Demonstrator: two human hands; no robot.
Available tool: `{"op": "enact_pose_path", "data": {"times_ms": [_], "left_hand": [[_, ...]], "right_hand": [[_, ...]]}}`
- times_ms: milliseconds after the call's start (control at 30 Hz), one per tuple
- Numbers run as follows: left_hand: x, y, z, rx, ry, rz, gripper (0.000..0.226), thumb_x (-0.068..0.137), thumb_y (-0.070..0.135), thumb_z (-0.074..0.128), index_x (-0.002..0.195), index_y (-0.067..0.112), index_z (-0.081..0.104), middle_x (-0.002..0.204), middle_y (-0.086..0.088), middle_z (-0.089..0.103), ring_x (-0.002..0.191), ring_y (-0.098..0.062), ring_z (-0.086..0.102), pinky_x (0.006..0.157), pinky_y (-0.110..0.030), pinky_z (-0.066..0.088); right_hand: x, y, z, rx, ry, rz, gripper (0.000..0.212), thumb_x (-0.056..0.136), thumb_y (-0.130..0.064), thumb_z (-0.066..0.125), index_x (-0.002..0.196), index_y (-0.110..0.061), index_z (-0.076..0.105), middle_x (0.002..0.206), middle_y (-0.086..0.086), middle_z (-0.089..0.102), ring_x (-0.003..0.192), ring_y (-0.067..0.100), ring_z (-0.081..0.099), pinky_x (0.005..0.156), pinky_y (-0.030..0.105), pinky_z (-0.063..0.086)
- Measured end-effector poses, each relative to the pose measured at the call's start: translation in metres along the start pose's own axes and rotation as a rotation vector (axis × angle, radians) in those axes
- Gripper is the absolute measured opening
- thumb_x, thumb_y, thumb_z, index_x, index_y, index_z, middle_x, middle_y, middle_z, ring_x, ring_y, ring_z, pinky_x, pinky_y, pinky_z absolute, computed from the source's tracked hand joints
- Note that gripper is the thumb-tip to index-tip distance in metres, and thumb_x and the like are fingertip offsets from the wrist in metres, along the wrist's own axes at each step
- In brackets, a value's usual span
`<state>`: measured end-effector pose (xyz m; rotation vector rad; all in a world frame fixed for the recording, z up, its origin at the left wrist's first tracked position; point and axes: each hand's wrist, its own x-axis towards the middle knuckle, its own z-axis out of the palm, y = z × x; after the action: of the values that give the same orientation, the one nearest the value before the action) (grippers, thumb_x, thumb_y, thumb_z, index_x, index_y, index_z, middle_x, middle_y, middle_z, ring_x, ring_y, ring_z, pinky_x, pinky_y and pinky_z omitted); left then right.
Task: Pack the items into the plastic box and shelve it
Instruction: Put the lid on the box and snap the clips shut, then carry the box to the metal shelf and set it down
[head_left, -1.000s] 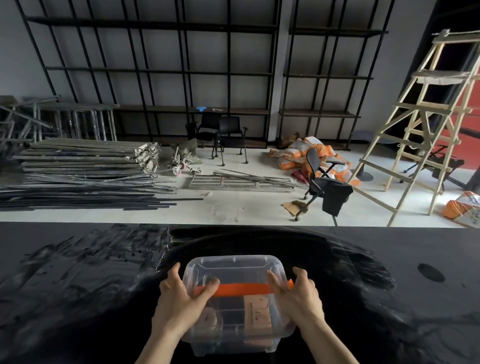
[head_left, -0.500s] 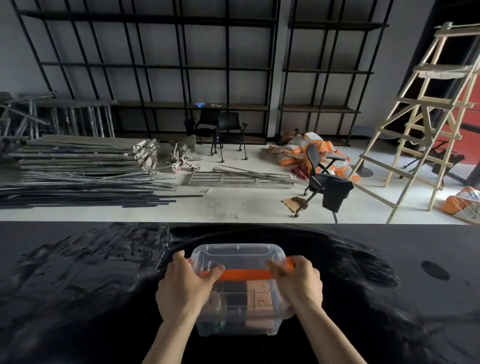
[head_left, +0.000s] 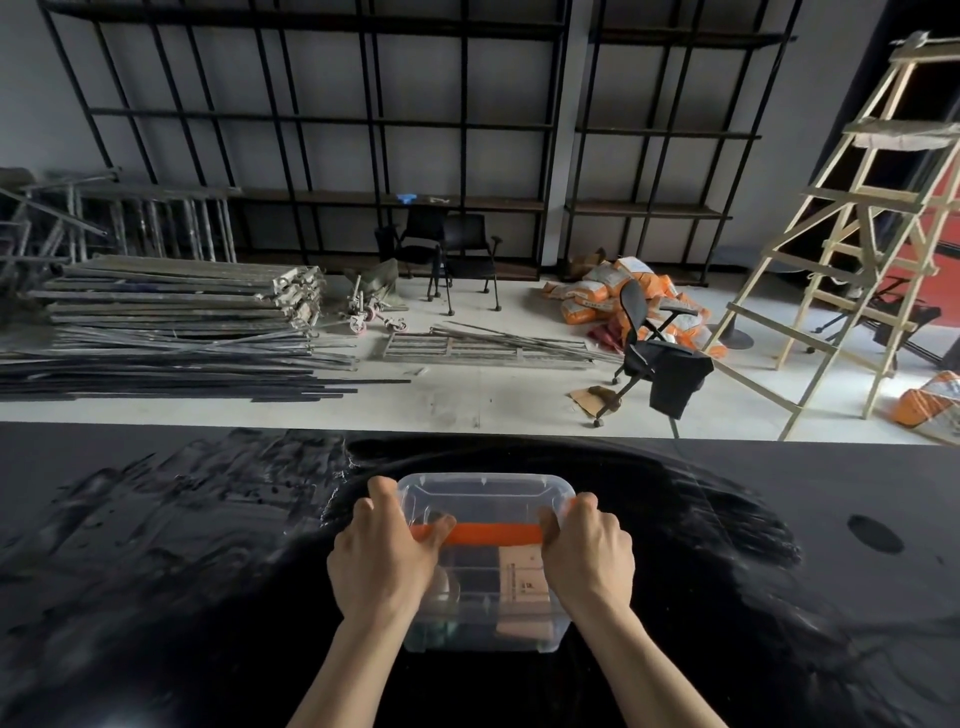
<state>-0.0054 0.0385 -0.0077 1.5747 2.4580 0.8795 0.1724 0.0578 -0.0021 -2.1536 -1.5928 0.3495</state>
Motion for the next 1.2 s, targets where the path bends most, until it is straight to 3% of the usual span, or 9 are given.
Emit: {"op": "enact_pose_path", "data": {"times_ms": [133,200,300,400,467,533,867,1200], "left_hand": [[0.004,-0.012,-0.002,-0.1,-0.046,-0.006,0.077,0.072,0.076,0.063,0.126,0.024,0.044,0.115,0.003,0.069,0.1,-0.025,0.07,0.074,-0.033,0.05],[0.011,-0.025,-0.004,-0.399,-0.15,-0.15,0.084,0.073,0.077,0.061,0.135,0.023,0.044,0.122,0.002,0.069,0.106,-0.024,0.067,0.087,-0.038,0.052],[0.01,-0.034,0.0,-0.646,-0.279,-0.282,0.083,0.078,0.07,0.065,0.144,0.029,0.04,0.139,0.0,0.059,0.121,-0.024,0.059,0.099,-0.044,0.048],[0.003,-0.028,0.007,-0.833,-0.4,-0.335,0.053,0.088,0.051,0.066,0.136,0.033,0.052,0.123,0.01,0.064,0.117,-0.018,0.058,0.089,-0.036,0.045],[0.004,-0.025,0.007,-0.91,-0.426,-0.386,0.04,0.091,0.043,0.064,0.13,0.035,0.058,0.11,0.017,0.066,0.112,-0.014,0.056,0.1,-0.043,0.042],[0.007,-0.023,0.01,-0.92,-0.419,-0.415,0.038,0.092,0.039,0.065,0.129,0.036,0.061,0.111,0.015,0.068,0.117,-0.016,0.058,0.11,-0.05,0.039],[0.002,0.032,0.027,-0.931,-0.478,-0.37,0.036,0.094,0.029,0.061,0.13,0.032,0.062,0.119,0.006,0.067,0.123,-0.022,0.057,0.112,-0.053,0.037],[-0.028,0.134,0.05,-0.921,-0.73,-0.109,0.026,0.095,0.034,0.06,0.12,0.031,0.062,0.114,0.004,0.07,0.114,-0.022,0.062,0.11,-0.055,0.04]], "right_hand": [[0.011,0.014,-0.001,0.323,-0.137,0.128,0.046,0.094,-0.049,0.059,0.123,-0.013,0.056,0.086,-0.002,0.061,0.079,0.021,0.062,0.065,0.035,0.049],[0.016,0.026,-0.001,0.614,-0.241,0.222,0.065,0.087,-0.056,0.064,0.138,-0.019,0.051,0.106,0.002,0.067,0.094,0.02,0.067,0.082,0.039,0.058],[0.016,0.036,0.007,0.796,-0.354,0.225,0.079,0.082,-0.063,0.067,0.148,-0.03,0.042,0.128,0.003,0.065,0.111,0.023,0.066,0.097,0.046,0.056],[0.015,0.038,0.015,0.886,-0.387,0.217,0.073,0.084,-0.061,0.066,0.146,-0.03,0.045,0.123,0.0,0.067,0.112,0.023,0.066,0.098,0.051,0.055],[0.017,0.04,0.018,0.905,-0.393,0.222,0.07,0.085,-0.059,0.066,0.147,-0.032,0.045,0.124,0.0,0.067,0.112,0.023,0.066,0.099,0.052,0.055],[0.019,0.043,0.019,0.932,-0.414,0.232,0.071,0.085,-0.059,0.067,0.147,-0.034,0.044,0.125,0.0,0.067,0.113,0.024,0.066,0.098,0.053,0.055],[0.033,0.083,-0.022,0.981,-0.302,0.302,0.046,0.09,-0.049,0.063,0.133,-0.034,0.054,0.114,0.0,0.07,0.105,0.022,0.069,0.095,0.052,0.057],[0.02,0.159,-0.104,0.979,-0.011,0.398,0.043,0.094,-0.043,0.061,0.133,-0.028,0.053,0.115,0.001,0.068,0.107,0.024,0.067,0.095,0.054,0.057]]}}
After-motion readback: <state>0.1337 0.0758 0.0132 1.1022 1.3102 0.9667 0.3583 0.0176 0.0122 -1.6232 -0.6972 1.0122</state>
